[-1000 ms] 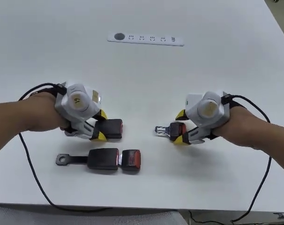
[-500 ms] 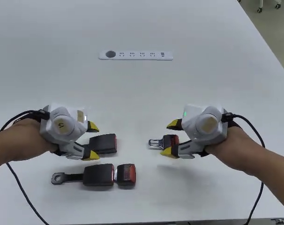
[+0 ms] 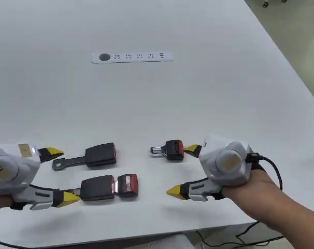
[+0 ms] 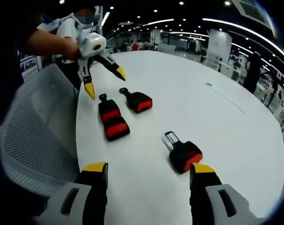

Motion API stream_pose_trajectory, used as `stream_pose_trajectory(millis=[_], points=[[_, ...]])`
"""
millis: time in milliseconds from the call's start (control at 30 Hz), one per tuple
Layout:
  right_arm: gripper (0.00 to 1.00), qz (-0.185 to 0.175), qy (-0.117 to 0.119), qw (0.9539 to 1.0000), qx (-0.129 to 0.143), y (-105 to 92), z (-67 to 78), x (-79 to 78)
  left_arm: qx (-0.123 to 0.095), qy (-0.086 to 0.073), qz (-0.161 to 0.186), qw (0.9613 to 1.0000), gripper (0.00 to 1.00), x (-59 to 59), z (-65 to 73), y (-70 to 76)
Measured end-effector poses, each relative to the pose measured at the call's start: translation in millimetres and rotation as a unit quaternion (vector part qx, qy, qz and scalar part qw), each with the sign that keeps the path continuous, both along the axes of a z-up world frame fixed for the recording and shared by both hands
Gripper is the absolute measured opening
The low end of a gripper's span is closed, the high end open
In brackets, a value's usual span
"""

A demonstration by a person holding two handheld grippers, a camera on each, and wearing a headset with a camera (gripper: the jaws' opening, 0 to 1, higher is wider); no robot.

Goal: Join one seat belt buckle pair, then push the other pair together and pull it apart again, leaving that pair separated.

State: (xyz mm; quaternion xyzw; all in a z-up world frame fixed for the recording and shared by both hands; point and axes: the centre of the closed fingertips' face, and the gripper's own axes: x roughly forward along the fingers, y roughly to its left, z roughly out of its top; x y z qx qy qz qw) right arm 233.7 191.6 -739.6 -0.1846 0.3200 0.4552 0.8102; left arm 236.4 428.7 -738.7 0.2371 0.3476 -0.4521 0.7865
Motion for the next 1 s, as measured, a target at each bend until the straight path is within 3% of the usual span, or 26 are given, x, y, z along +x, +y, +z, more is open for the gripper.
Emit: stream_pose_trajectory(millis=[233,400,500,567,633,767,1000], points=[[0.82,-0.033,0.005,0.9994,0.01,-8.7,1.4,-5.2,-0.008,-0.004,0.051,0.9986,0.89,-9.8,5.1,12.9],[0.9,-0.054,-0.008,0.9984,0.014,-14.1,5.6,-3.9,-0.02,0.004,0.074,0.997,1.0,-13.5,-5.3,26.1],[0.99,-0.068,-0.018,0.9974,0.015,-16.8,5.7,-3.7,-0.024,0.01,0.078,0.9966,1.0,-22.4,-7.2,27.8],[0.99,-0.073,-0.024,0.997,0.007,-20.3,7.2,-5.9,-0.022,0.009,0.081,0.9965,1.0,-25.8,-8.6,31.5],[0.99,-0.08,-0.029,0.9963,0.0,-24.8,6.5,-5.6,-0.023,0.009,0.084,0.9962,1.0,-31.1,-2.3,26.3],[0.99,-0.087,-0.025,0.9959,0.002,-26.7,8.1,-10.6,-0.02,0.003,0.092,0.9956,1.0,-26.0,-13.3,43.5],[0.99,-0.085,-0.027,0.996,-0.001,-28.4,10.3,-16.5,-0.016,0.0,0.098,0.9951,1.0,-33.9,-8.2,39.8]])
